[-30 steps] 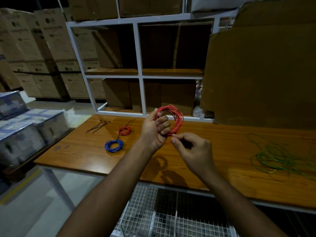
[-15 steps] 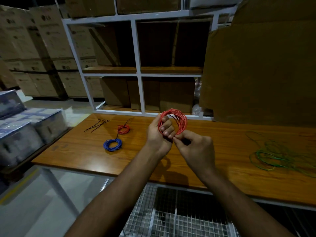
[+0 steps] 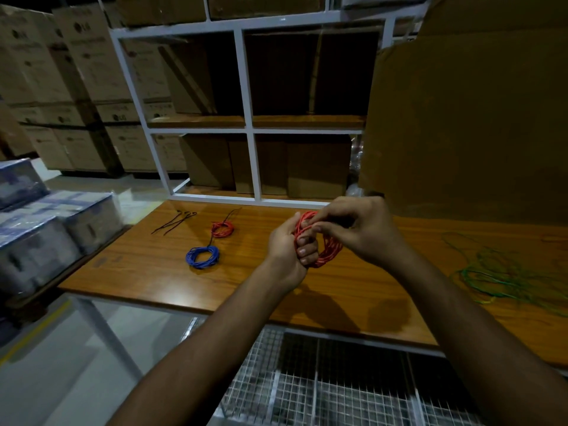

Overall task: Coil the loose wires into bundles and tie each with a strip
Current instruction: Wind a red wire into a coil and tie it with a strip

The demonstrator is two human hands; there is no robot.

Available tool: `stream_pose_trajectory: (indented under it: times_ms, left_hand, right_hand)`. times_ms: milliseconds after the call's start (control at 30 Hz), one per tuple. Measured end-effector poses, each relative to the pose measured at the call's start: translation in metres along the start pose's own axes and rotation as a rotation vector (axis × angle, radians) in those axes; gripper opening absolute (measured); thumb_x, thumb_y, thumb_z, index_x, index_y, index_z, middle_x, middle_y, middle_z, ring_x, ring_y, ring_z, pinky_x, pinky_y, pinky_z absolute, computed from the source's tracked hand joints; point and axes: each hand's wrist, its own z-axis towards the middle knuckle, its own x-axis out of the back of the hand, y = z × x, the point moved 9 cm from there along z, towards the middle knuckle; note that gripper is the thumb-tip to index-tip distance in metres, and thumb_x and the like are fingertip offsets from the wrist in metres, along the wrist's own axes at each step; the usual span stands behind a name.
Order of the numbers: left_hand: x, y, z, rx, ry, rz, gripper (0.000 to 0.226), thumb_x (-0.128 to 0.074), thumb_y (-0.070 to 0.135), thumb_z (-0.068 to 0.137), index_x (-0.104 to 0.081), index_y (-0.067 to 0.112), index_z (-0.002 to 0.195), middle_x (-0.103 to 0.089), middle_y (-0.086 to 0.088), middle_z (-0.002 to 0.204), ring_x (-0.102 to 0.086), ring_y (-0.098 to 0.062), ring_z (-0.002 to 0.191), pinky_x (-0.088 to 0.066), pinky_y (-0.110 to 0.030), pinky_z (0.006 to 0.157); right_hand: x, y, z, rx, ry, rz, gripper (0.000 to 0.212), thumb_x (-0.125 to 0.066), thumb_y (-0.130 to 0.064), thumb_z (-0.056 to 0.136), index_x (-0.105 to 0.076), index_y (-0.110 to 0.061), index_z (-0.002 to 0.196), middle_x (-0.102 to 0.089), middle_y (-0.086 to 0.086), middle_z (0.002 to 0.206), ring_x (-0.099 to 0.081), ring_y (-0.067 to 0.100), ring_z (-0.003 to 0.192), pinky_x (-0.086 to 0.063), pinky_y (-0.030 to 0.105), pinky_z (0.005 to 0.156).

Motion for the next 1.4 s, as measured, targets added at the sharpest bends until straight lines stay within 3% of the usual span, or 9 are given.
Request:
stream_pose_trajectory:
  times_ms: [233, 400, 500, 700, 833, 933, 1067, 1300, 1400]
  left_hand:
    - [-0.019, -0.009, -0.006, 0.050, -0.118, 0.054, 0.042, -0.032, 0.038, 0.106, -0.053, 0.015, 0.077, -0.035, 0.007, 0.049, -0.030, -0.006, 0.037, -0.025, -0.018, 0.036]
    - [-0.020, -0.010, -0.006, 0.128, -0.147, 0.086, 0.040, -0.035, 0.040, 0.105, -0.050, 0.015, 0.078, -0.033, 0.008, 0.053, -0.030, -0.005, 0.040, -0.024, -0.017, 0.039]
    - [-0.016, -0.011, -0.006, 0.176, -0.136, 0.154, 0.036, -0.038, 0.037, 0.104, -0.049, 0.015, 0.077, -0.033, 0.008, 0.054, -0.029, -0.004, 0.040, -0.021, -0.018, 0.040]
    - [-0.007, -0.015, -0.006, 0.185, -0.052, 0.193, 0.038, -0.038, 0.033, 0.105, -0.048, 0.014, 0.074, -0.035, 0.008, 0.050, -0.030, -0.005, 0.038, -0.022, -0.017, 0.038]
    - [-0.005, -0.020, -0.002, 0.196, -0.031, 0.131, 0.038, -0.037, 0.031, 0.105, -0.047, 0.013, 0.073, -0.033, 0.008, 0.046, -0.029, -0.004, 0.033, -0.019, -0.016, 0.035]
    - [-0.002, -0.028, 0.003, 0.200, 0.000, 0.072, 0.039, -0.036, 0.030, 0.106, -0.044, 0.014, 0.071, -0.032, 0.009, 0.043, -0.027, -0.003, 0.030, -0.018, -0.015, 0.031]
    - [0.000, -0.044, 0.005, 0.221, 0.049, 0.063, 0.042, -0.035, 0.029, 0.106, -0.043, 0.015, 0.067, -0.031, 0.009, 0.041, -0.026, -0.003, 0.029, -0.019, -0.015, 0.028]
    - [-0.009, -0.055, 0.001, 0.315, -0.045, 0.082, 0.049, -0.033, 0.034, 0.106, -0.045, 0.016, 0.062, -0.030, 0.009, 0.040, -0.027, -0.003, 0.029, -0.017, -0.016, 0.030]
    - [-0.006, -0.057, -0.002, 0.360, -0.059, 0.110, 0.049, -0.033, 0.037, 0.105, -0.046, 0.017, 0.061, -0.030, 0.009, 0.040, -0.026, -0.003, 0.029, -0.015, -0.015, 0.031]
  right_hand:
    - [0.004, 0.020, 0.020, -0.135, -0.038, -0.034, 0.006, -0.076, -0.029, 0.085, -0.077, -0.024, 0.090, -0.069, -0.010, 0.087, -0.063, 0.005, 0.081, -0.050, 0.024, 0.066]
    - [-0.014, 0.062, 0.014, -0.447, -0.221, 0.370, 0.008, -0.071, -0.019, 0.090, -0.077, -0.023, 0.086, -0.074, -0.005, 0.087, -0.067, 0.008, 0.086, -0.050, 0.027, 0.074]
    - [-0.020, 0.069, 0.007, -0.473, -0.268, 0.432, 0.008, -0.069, -0.017, 0.091, -0.077, -0.017, 0.089, -0.074, 0.001, 0.088, -0.067, 0.009, 0.084, -0.051, 0.025, 0.071]
    - [-0.005, 0.043, 0.006, -0.179, -0.176, -0.078, 0.012, -0.072, -0.017, 0.089, -0.073, -0.026, 0.096, -0.071, -0.012, 0.089, -0.063, -0.003, 0.080, -0.053, 0.017, 0.072]
    - [-0.014, 0.031, -0.010, -0.127, -0.225, -0.304, 0.025, -0.056, -0.013, 0.096, -0.070, -0.022, 0.114, -0.072, 0.002, 0.102, -0.065, 0.016, 0.090, -0.057, 0.035, 0.080]
    - [-0.029, 0.028, -0.027, -0.153, -0.280, -0.357, 0.026, -0.045, -0.026, 0.102, -0.057, -0.020, 0.124, -0.065, 0.005, 0.104, -0.056, 0.018, 0.087, -0.050, 0.033, 0.076]
    - [-0.055, 0.039, -0.044, -0.143, -0.368, -0.464, 0.046, -0.044, -0.018, 0.104, -0.034, -0.013, 0.149, -0.059, 0.010, 0.132, -0.057, 0.026, 0.114, -0.046, 0.035, 0.089]
    - [-0.057, 0.061, -0.050, -0.162, -0.342, -0.239, 0.008, -0.045, -0.020, 0.102, -0.053, -0.021, 0.104, -0.059, -0.001, 0.086, -0.056, 0.016, 0.076, -0.049, 0.034, 0.063]
    - [-0.063, 0.069, -0.052, -0.202, -0.326, -0.138, 0.017, -0.044, -0.020, 0.103, -0.050, -0.020, 0.087, -0.053, -0.003, 0.070, -0.051, 0.016, 0.062, -0.043, 0.036, 0.055]
